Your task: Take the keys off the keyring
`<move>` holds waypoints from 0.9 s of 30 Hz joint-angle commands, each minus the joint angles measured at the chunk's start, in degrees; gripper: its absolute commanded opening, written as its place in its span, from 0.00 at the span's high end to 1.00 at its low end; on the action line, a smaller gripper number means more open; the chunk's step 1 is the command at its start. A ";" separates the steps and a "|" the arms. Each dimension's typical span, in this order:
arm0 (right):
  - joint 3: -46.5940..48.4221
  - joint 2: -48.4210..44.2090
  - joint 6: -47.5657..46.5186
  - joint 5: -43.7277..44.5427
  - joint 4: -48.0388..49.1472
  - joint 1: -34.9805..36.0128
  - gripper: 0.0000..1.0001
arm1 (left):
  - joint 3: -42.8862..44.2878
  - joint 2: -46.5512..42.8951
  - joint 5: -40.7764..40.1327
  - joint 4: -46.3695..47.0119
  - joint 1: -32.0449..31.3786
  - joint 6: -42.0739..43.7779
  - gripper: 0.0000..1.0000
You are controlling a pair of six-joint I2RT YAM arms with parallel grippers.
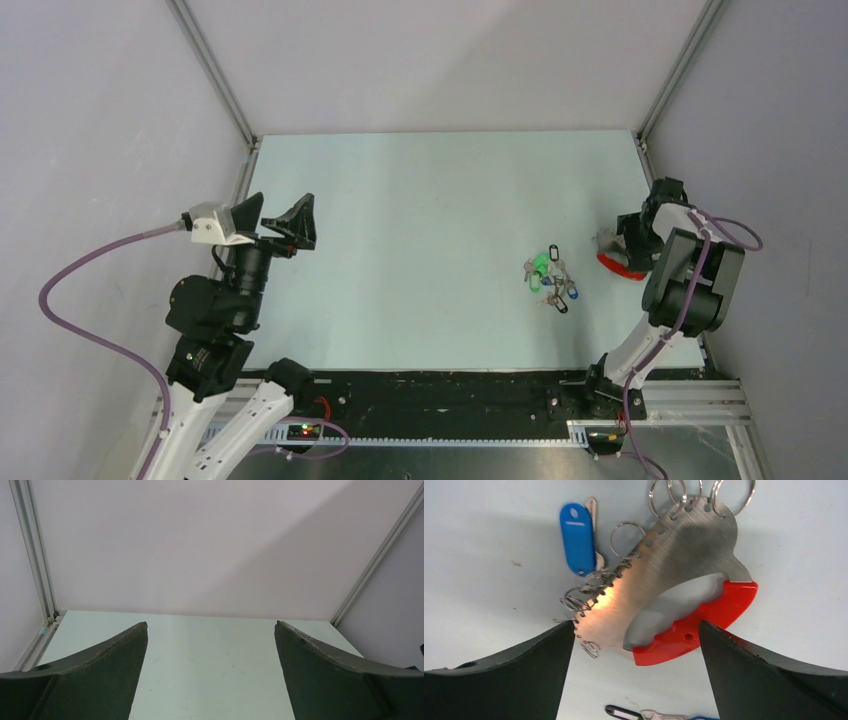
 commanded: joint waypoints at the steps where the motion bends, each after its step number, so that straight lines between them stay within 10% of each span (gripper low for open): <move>1: 4.10 1.82 3.39 -0.04 -0.33 -0.70 0.01 | -0.34 0.10 -0.62 1.60 0.25 0.42 0.00; 17: 10.33 11.22 5.76 0.35 -1.77 -0.74 0.07 | -0.27 0.13 -1.18 1.63 0.29 0.92 0.00; 20: 10.84 12.96 5.95 0.46 -2.03 -0.95 0.24 | -0.33 -0.05 -1.20 1.64 0.24 0.96 0.00; 25: 10.86 11.50 4.45 -2.40 -1.91 -1.26 0.93 | -0.33 -0.48 -1.40 1.65 0.29 1.12 0.00; 27: 10.86 9.50 3.74 -3.61 -2.57 -1.08 1.00 | -0.32 -0.42 -1.49 1.59 0.29 1.20 0.00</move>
